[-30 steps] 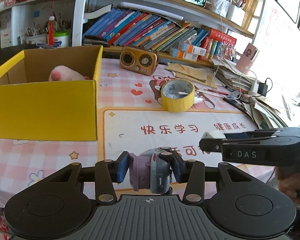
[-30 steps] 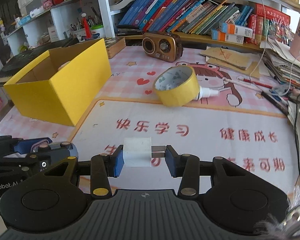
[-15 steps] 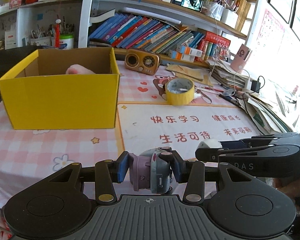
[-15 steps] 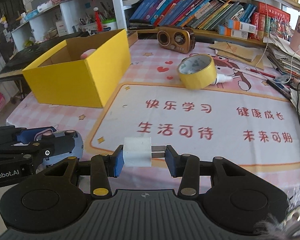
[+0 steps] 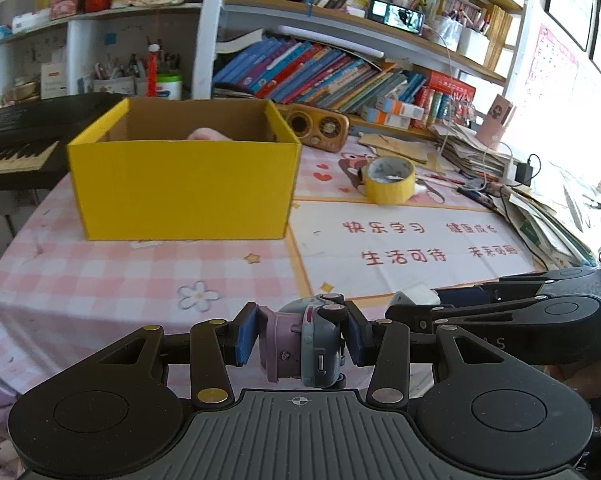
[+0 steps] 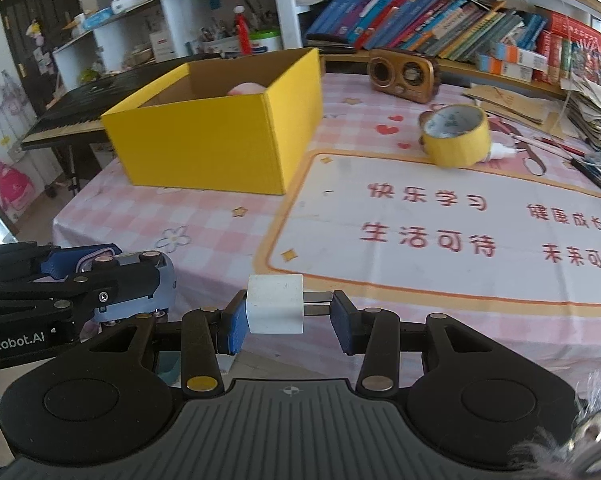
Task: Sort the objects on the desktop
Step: 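Carry the toy car and white plug over the yellow box with both tools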
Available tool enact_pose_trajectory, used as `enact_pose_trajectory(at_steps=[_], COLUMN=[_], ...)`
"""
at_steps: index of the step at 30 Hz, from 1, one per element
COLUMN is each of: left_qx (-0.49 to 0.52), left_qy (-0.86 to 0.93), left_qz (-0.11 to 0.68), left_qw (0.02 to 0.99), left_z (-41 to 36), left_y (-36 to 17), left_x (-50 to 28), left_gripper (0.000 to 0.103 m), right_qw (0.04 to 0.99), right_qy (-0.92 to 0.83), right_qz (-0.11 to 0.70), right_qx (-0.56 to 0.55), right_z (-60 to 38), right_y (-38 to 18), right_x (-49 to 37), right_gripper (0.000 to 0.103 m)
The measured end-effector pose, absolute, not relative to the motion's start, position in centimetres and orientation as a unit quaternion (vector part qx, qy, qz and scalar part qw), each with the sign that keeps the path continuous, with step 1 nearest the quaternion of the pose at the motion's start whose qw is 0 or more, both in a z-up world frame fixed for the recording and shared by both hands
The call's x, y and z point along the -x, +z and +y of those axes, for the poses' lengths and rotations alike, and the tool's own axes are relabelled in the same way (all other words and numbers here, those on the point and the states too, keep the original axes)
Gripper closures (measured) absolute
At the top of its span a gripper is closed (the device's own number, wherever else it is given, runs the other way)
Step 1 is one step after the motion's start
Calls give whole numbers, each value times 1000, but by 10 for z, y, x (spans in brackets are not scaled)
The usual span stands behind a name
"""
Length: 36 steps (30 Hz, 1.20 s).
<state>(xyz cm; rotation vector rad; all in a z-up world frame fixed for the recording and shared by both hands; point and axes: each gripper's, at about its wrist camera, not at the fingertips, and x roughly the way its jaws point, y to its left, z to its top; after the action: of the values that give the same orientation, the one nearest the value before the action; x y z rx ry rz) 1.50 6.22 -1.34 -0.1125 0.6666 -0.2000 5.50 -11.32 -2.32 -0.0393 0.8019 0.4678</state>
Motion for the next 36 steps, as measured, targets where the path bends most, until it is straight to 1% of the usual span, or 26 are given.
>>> enact_pose_trajectory(at_steps=[19,30,36], left_qx=[79,100,110], left_qy=[-44,-40,-34], left_qz=[306,300,294], left_qw=[948,948,949], left_z=[110,122,127], left_y=[-9,-7,-2], left_x=[18,13,3], left_gripper=[59,59,59], right_qw=[882,880,878], right_qy=[280,293,297], right_qz=[376,364,366], right_qx=[47,81,79], right_z=[-60,-48,-44], right_y=[-18,-11,-9], right_x=[-40,-42,-54], right_gripper=[63,63,63])
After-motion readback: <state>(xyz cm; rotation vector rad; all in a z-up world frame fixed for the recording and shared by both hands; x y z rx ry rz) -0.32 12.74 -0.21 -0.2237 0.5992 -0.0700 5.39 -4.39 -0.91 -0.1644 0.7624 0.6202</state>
